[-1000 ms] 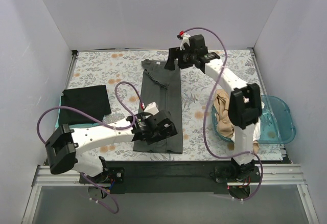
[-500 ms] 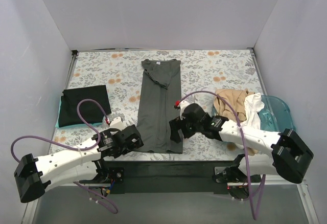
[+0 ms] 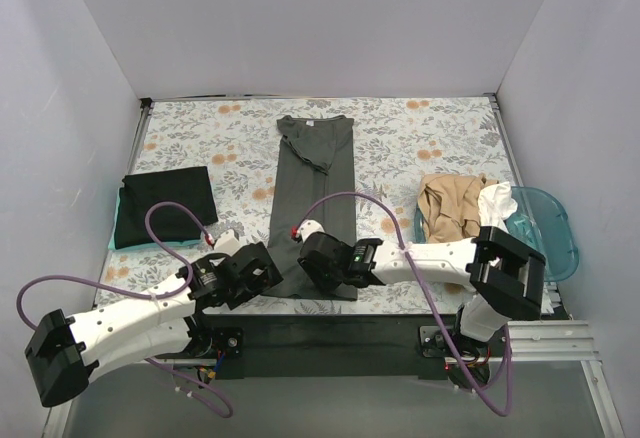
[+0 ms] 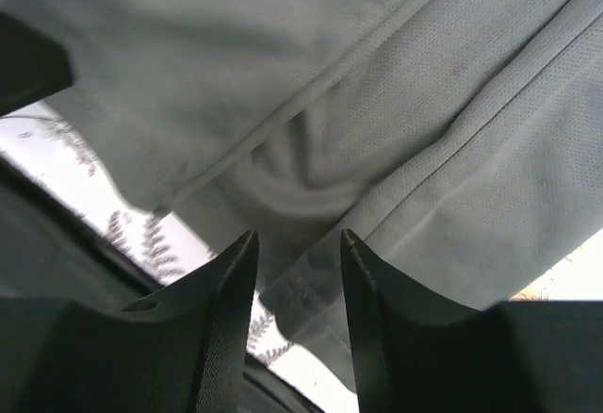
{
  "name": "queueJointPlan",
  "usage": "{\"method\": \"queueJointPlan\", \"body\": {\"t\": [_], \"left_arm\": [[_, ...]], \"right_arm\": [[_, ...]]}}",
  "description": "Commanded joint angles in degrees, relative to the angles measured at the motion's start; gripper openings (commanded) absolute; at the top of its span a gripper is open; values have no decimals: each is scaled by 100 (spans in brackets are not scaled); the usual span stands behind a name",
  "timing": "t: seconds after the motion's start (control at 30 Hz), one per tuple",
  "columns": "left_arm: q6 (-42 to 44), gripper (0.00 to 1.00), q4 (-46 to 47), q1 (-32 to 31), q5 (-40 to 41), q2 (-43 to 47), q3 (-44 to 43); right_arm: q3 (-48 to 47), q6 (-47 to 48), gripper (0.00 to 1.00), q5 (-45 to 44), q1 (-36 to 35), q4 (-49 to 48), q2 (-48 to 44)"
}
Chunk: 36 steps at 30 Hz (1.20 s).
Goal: Fold and stack the t-shirts
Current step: Fold the tshirt
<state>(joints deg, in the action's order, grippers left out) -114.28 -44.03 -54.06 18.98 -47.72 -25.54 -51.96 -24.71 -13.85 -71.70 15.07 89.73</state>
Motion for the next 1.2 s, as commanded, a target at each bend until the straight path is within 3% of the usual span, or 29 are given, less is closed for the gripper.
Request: {"method": "queueJointPlan", "body": {"t": [0.0, 0.3, 0.4, 0.43, 0.53, 0.73, 1.17], "left_arm": [[-938, 98, -62, 45, 9, 132, 110], [-982, 98, -79, 45, 35, 150, 137], [-965, 98, -71, 45, 44, 115, 137], [-965, 98, -53, 45, 27, 97, 128], [-938, 98, 35, 54, -17, 27, 137], [-886, 98, 254, 45, -149, -149, 190], [-763, 98, 659, 45, -439, -316, 427]], "right_arm": [[-332, 19, 46, -382, -98, 391, 237], [-350, -280, 44, -540, -212, 725, 413], [-306, -376, 38, -540, -230, 734, 387], [-305, -377, 28, -531, -248, 734, 352], [-332, -394, 14, -540, -283, 734, 264], [-349, -430, 2, -567, -301, 734, -95], [-604, -201, 1, -154, -406, 480, -141]]}}
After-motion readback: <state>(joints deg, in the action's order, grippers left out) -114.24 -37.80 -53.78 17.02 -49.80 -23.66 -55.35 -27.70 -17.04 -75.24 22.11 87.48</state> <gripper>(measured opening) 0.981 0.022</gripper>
